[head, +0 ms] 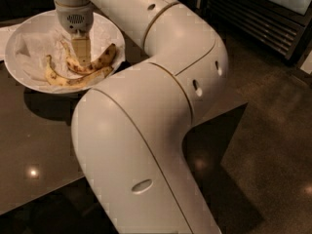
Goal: Pick banana from white bowl
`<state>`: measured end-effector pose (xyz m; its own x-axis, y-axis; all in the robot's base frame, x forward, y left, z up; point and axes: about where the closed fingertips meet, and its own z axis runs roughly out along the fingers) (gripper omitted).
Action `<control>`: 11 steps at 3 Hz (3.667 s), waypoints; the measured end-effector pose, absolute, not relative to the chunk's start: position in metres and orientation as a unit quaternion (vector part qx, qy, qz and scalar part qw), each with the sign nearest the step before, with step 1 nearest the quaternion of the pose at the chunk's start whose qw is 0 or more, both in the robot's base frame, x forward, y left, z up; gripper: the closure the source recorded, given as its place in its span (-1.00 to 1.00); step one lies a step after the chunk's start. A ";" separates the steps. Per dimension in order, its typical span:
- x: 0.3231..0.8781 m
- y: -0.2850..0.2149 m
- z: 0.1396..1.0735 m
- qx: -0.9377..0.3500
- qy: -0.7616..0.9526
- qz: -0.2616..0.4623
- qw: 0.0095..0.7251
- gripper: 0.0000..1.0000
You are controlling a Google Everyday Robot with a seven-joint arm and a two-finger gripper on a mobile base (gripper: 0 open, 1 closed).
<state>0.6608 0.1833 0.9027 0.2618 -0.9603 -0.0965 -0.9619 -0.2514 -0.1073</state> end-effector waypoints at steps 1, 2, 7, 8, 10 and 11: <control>0.662 0.183 0.895 -0.791 0.609 0.007 0.063 0.10; 0.665 0.182 0.888 -0.788 0.613 0.007 0.056 0.16; 0.674 0.179 0.869 -0.782 0.622 0.021 0.037 0.04; 0.676 0.179 0.865 -0.782 0.622 0.023 0.034 0.04; 0.681 0.179 0.854 -0.781 0.624 0.025 0.025 0.06; 0.681 0.173 0.860 -0.779 0.626 0.021 0.027 0.41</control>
Offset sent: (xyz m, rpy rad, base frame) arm -0.0235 -0.0355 -0.0131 -0.1647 0.1644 -0.0150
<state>0.6809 0.1725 0.8595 0.2154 -0.9743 -0.0664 -0.9765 -0.2148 -0.0163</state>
